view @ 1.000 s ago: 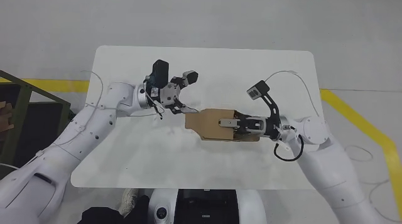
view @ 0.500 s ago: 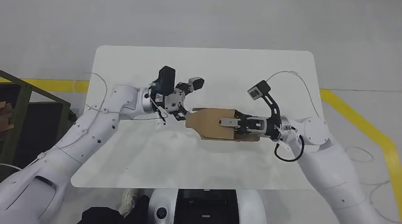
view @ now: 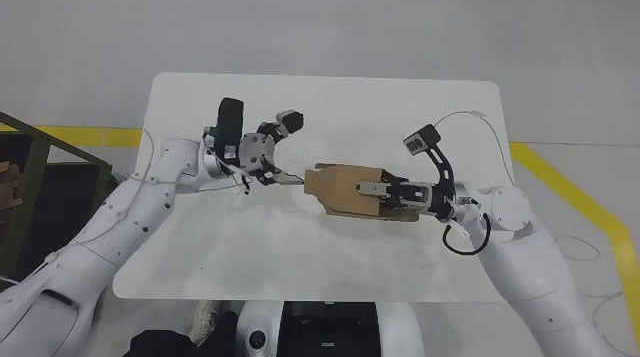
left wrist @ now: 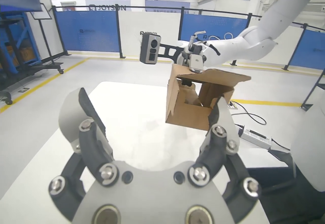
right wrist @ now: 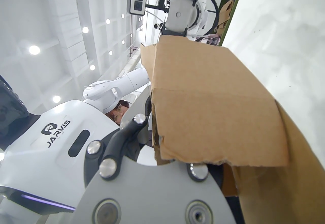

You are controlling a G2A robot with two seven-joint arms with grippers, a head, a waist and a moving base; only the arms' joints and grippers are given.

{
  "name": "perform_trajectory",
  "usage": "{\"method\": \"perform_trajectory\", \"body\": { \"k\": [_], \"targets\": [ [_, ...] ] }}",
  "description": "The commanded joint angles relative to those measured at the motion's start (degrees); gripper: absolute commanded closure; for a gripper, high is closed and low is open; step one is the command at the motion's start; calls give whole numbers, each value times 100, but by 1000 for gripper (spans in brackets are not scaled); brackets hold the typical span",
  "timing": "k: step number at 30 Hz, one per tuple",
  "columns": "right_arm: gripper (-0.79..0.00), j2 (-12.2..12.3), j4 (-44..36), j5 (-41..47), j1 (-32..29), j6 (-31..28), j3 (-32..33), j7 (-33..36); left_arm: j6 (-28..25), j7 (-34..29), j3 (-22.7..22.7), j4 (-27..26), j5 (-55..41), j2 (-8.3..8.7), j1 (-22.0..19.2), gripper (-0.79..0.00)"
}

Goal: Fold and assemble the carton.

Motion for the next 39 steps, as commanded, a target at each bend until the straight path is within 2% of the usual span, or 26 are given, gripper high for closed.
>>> {"method": "perform_trajectory", "body": {
  "k": [1, 6, 14, 30, 39],
  "targets": [
    [0, -1, -20, -35, 1, 14, -33, 29, 81, -60, -124, 147, -219, 1, 42, -785],
    [0, -9, -108, -109, 1, 37, -141, 68, 75, -596, -113, 321, -690, -80, -51, -785],
    [0, -13, -182, -148, 19, 60, -208, 67, -10, -1493, 173, 349, -1095, -277, -280, -785],
    [0, -14, -152, -106, 42, 14, -210, 10, -10, -1869, 246, 13, -1041, -372, -194, -785],
    [0, -7, -189, -133, 24, 21, -228, 53, -10, -2032, 263, 13, -1033, -452, -232, -785]
  ]
}}
